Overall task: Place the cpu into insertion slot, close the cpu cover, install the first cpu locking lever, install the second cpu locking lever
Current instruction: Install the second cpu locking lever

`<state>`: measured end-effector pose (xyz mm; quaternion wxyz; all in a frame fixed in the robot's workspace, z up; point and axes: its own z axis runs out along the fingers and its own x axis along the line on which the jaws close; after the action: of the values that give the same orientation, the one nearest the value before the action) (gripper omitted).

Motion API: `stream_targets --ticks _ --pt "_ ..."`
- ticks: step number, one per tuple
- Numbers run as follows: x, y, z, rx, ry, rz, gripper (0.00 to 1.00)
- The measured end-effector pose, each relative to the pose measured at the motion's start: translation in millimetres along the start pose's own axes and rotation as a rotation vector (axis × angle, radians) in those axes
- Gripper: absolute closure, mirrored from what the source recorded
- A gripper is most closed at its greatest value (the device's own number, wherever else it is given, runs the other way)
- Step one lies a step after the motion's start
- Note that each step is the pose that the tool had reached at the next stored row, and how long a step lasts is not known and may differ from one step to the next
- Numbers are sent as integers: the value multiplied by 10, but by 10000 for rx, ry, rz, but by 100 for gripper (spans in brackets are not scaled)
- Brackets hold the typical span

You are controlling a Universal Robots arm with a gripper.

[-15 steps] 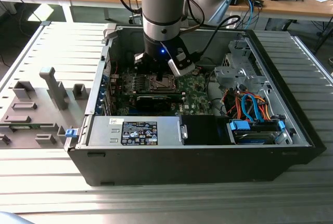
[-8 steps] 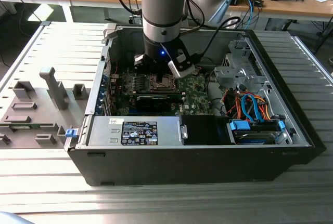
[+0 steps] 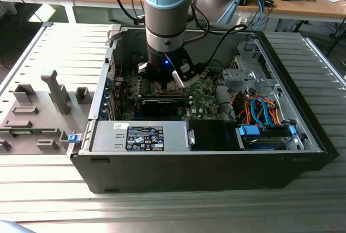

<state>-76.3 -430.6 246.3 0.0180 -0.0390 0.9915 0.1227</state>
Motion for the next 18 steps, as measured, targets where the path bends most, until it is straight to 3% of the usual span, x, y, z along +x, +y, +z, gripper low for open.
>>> stream_targets --ticks 3,7,13,15,18 --pt "25 1 43 -53 -5 1 89" --pt "75 -2 122 -60 -5 2 89" --pt "229 -22 255 -90 -7 2 89" --pt "233 -29 285 -147 -8 -10 89" --pt "234 -33 323 -305 -21 -14 89"
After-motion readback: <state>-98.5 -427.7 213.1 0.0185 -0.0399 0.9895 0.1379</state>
